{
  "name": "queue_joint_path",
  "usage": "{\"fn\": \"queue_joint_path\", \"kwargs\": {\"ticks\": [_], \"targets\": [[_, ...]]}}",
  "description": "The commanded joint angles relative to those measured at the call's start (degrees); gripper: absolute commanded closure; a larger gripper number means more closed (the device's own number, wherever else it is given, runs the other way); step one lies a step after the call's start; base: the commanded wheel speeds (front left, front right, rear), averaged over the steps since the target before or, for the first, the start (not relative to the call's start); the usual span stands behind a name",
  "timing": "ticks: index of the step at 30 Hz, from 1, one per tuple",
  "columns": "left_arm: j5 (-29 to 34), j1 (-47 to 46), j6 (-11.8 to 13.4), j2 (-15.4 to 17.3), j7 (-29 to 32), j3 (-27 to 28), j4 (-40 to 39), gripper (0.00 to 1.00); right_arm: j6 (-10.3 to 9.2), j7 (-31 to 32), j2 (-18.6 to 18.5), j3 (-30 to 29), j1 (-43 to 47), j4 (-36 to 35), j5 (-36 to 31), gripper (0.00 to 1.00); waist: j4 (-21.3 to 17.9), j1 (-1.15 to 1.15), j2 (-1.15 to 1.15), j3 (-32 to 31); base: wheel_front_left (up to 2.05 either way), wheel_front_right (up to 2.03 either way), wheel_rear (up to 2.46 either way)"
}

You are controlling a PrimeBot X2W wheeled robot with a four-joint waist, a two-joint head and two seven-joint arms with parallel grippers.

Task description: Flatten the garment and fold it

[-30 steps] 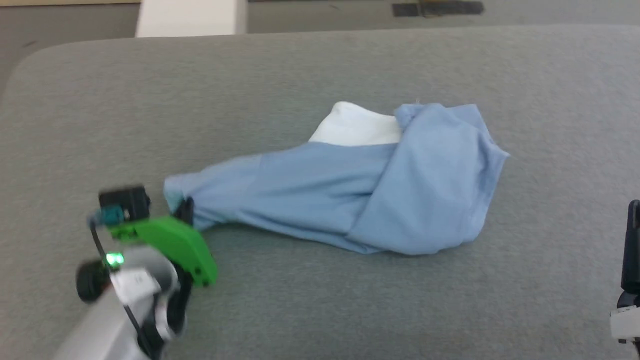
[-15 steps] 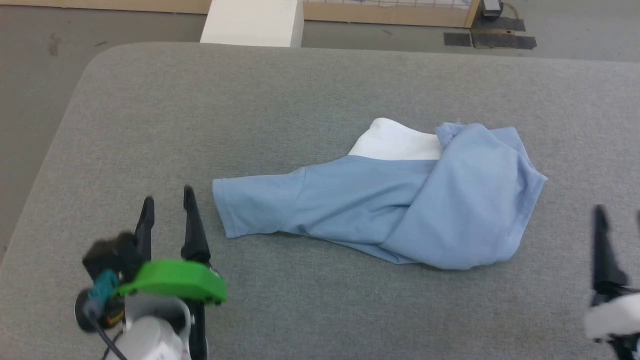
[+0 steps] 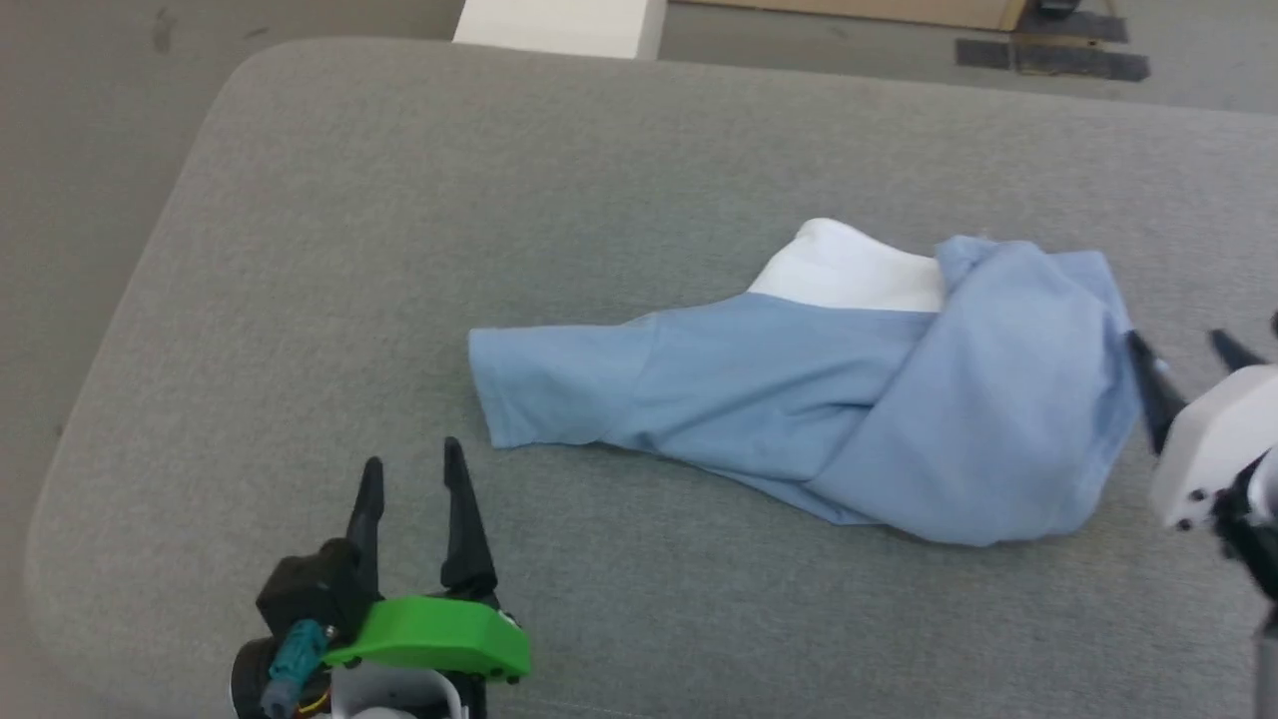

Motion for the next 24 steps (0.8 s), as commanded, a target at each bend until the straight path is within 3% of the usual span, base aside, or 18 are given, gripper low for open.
{"fn": "queue_joint_path", "kwargs": {"ticks": [1,6,14,15,16,24], "targets": [[1.1,0.3,-0.6,-0.5,-0.3,0.2,0.4,0.0,-0.08,0.6,-0.9,-1.1,-1.4,1.5,-0.8,0.0,2.0,0.0,0.0,1.9,0.0,0.0,0.0],[2.4,-0.2,-1.9,-2.1,-0.3,0.8,1.3,0.0,-0.08,2.7,-3.0,-4.2,-2.7,6.7,-3.7,0.0,4.1,0.0,0.0,3.7,0.0,0.0,0.0],[4.3,-1.3,-4.3,-4.0,-0.3,1.2,3.0,0.0,-0.08,0.4,-0.3,-8.1,-5.2,13.3,-4.8,0.0,5.3,0.0,0.0,5.8,0.0,0.0,0.0],[4.4,-1.6,-4.5,-4.1,-0.3,1.3,3.2,0.0,-0.08,-0.1,-0.1,-8.1,-5.5,13.8,-4.7,0.42,5.2,0.0,0.0,5.9,0.0,0.0,0.0],[4.8,-1.9,-4.9,-4.4,-0.3,1.5,3.8,0.0,-0.08,-1.7,0.5,-8.1,-6.5,14.9,-4.5,1.0,4.6,0.0,0.0,5.8,0.0,0.0,0.0],[4.8,-1.0,-5.3,-4.5,-0.3,2.4,5.2,0.0,-0.08,-6.4,0.3,-7.3,-8.6,13.2,-2.1,1.0,1.7,0.0,0.0,2.5,0.0,0.0,0.0]]}}
